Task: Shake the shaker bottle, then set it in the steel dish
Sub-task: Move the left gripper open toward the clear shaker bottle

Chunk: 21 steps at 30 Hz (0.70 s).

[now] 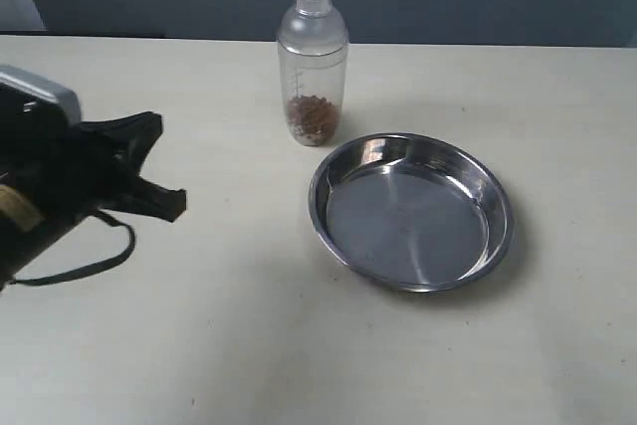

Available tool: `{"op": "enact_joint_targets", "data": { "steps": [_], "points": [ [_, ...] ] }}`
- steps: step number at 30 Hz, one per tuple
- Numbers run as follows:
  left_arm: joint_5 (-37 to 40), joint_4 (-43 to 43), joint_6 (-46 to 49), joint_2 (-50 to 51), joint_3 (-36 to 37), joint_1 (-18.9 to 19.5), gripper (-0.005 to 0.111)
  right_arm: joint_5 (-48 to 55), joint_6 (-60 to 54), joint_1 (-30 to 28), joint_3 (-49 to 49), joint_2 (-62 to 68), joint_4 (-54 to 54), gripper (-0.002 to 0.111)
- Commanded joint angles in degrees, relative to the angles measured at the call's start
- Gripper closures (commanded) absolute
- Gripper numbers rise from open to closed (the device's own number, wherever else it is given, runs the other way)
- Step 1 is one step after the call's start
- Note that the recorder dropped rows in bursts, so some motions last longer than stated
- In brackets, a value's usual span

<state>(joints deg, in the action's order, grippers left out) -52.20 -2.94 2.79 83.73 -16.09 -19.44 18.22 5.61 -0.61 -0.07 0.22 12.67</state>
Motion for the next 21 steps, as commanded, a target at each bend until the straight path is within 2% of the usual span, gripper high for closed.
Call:
{"op": "enact_joint_targets", "data": {
  "steps": [1, 4, 7, 9, 12, 13, 14, 18, 21],
  "points": [
    [-3.0, 12.1, -2.1, 13.3, -8.1, -0.5, 0.106, -0.6, -0.4, 0.1, 0.1, -0.2, -0.2, 0.109],
    [-3.3, 12.6, -9.8, 18.6, -11.6, -0.1, 0.106, -0.6, -0.4, 0.1, 0.1, -0.2, -0.2, 0.109],
    [-8.2, 15.1, -12.0, 21.7, -13.2, 0.7, 0.093, -0.6, -0.4, 0.1, 0.1, -0.2, -0.2, 0.109],
    [-12.5, 18.2, -11.9, 23.0, -13.7, 1.5, 0.075, -0.6, -0.4, 0.1, 0.1, -0.2, -0.2, 0.109],
    [-13.5, 15.8, -11.6, 24.6, -14.8, 1.6, 0.036, -0.6, -0.4, 0.1, 0.1, -0.2, -0.2, 0.109],
    [-13.3, 14.7, -10.3, 25.4, -15.4, 1.6, 0.027, -0.6, -0.4, 0.1, 0.1, -0.2, -0.2, 0.109],
    [-13.3, 13.9, -7.8, 26.2, -15.9, 1.6, 0.022, -0.6, -0.4, 0.1, 0.1, -0.2, -0.2, 0.109],
    [-13.9, 12.9, -3.8, 29.6, -18.6, 1.6, 0.024, -0.6, -0.4, 0.1, 0.1, -0.2, -0.2, 0.109],
    [-17.7, 12.6, -3.9, 32.9, -20.4, 1.6, 0.024, -0.6, -0.4, 0.1, 0.1, -0.2, -0.2, 0.109]
  ]
}}
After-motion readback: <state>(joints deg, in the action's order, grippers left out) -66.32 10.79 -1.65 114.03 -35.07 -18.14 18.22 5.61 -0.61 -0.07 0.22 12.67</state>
